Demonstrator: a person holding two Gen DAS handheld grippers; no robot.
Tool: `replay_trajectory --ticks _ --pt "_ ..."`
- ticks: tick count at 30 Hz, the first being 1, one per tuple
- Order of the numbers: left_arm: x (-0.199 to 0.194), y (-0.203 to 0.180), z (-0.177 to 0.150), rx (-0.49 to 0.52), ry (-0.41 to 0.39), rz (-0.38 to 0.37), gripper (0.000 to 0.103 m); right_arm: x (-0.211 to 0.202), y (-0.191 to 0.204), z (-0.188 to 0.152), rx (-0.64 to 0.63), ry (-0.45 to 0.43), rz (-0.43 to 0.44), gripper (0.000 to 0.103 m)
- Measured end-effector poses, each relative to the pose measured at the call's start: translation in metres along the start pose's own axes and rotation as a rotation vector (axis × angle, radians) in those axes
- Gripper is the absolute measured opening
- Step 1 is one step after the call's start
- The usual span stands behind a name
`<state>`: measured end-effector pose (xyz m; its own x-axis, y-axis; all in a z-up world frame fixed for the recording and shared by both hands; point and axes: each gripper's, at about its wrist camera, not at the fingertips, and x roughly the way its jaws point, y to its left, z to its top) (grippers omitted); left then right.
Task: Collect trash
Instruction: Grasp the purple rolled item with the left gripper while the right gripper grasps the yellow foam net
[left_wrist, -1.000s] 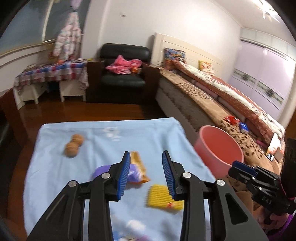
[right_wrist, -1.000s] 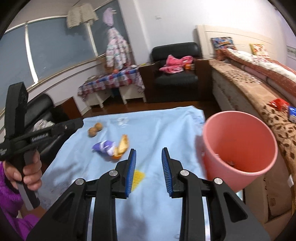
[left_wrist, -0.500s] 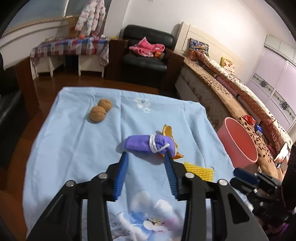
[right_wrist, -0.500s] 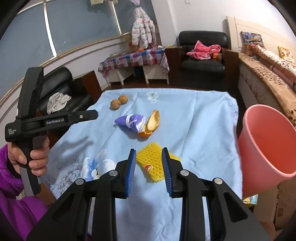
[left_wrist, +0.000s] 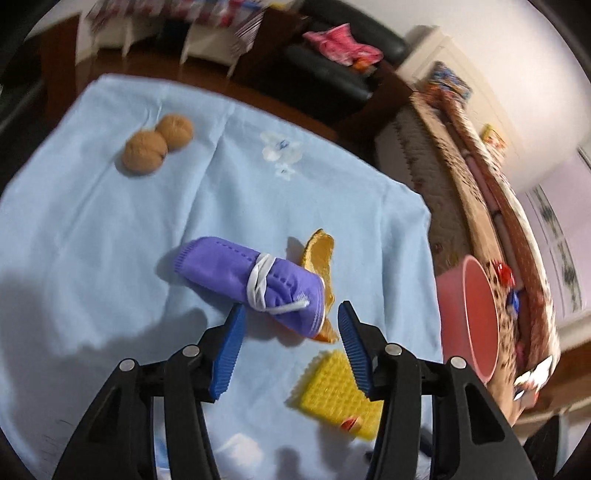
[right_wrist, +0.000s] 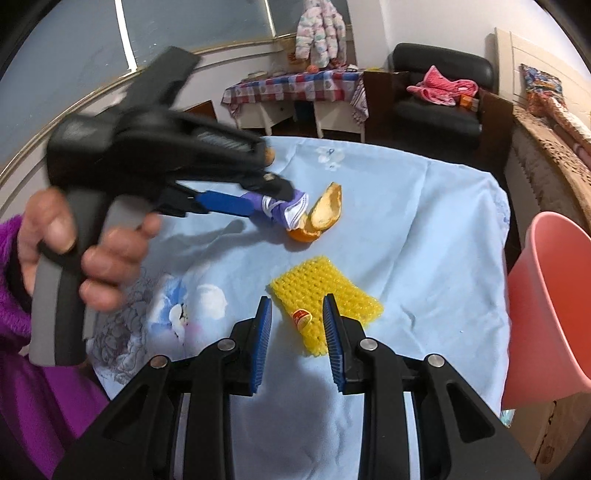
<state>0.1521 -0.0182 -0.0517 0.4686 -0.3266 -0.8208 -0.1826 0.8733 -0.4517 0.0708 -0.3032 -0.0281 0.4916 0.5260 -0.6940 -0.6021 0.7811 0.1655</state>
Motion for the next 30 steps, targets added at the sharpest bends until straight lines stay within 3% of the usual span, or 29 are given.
replay_trajectory --ticks 4,6,7,10,23,30 --pt "0.019 0.007 0.009 -0.117 0.042 0.012 0.05 -0.001 -0.005 -0.003 -0.015 0.014 0.021 0.029" --pt "0.022 0.006 0.01 -0.116 0.023 0.015 0.045 0.0 -0.006 -0.004 -0.023 0.022 0.031 0.031" --pt "0.021 0.005 0.01 -0.106 0.009 0.025 0.037 -0.001 -0.006 -0.005 -0.024 0.024 0.035 0.032" --pt "0.017 0.003 0.011 -0.069 -0.028 0.048 0.025 0.0 -0.007 -0.005 -0.018 0.027 0.048 0.033" --pt "-0.039 0.023 0.003 0.119 -0.174 0.052 0.024 0.011 0.008 -0.003 -0.119 0.091 -0.01 0.033" --pt "-0.059 0.034 -0.007 0.167 -0.204 0.036 0.024 0.027 0.013 0.004 -0.169 0.146 -0.053 0.033"
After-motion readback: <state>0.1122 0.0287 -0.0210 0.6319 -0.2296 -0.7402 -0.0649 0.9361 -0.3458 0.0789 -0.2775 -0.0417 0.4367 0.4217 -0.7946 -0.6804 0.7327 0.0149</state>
